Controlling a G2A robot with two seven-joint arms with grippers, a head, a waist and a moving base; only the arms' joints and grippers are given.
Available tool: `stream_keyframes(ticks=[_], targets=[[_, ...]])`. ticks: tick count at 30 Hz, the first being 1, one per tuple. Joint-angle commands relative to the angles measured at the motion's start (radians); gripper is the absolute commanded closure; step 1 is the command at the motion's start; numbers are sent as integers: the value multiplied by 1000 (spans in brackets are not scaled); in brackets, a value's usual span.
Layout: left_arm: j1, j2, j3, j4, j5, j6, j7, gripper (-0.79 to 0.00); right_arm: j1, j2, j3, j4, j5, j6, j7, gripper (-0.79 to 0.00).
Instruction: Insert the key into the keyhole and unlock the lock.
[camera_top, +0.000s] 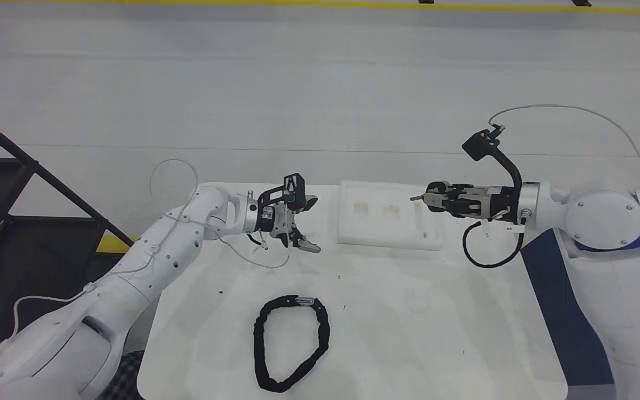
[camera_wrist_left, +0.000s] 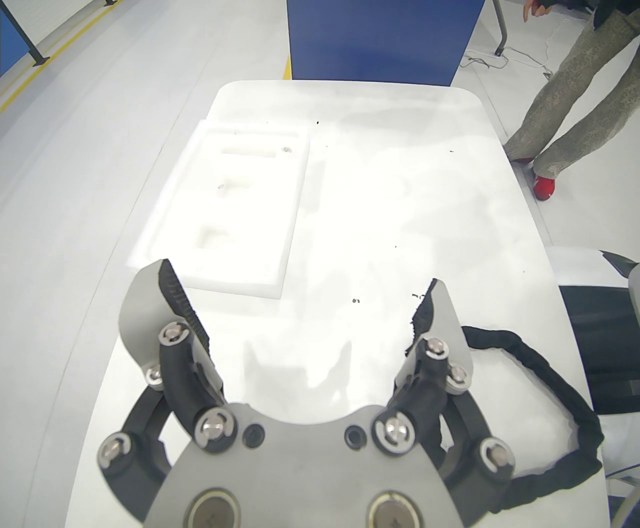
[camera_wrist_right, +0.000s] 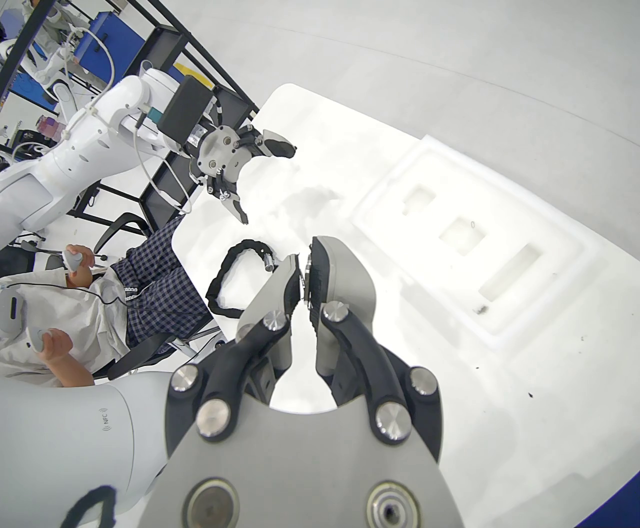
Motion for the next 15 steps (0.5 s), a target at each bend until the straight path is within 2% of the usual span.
stream_keyframes(ticks=[1, 6, 11, 15], targets=[[29, 10, -10, -9, 24, -12, 36, -785, 0, 0, 0, 0, 0, 0, 0, 0], [83, 46, 4, -36, 103, -12, 147, -785, 0, 0, 0, 0, 0, 0, 0, 0], [83, 75, 56, -58, 194, -12, 278, -785, 0, 0, 0, 0, 0, 0, 0, 0], [74, 97, 132, -62, 296, -12, 392, -785, 0, 0, 0, 0, 0, 0, 0, 0]])
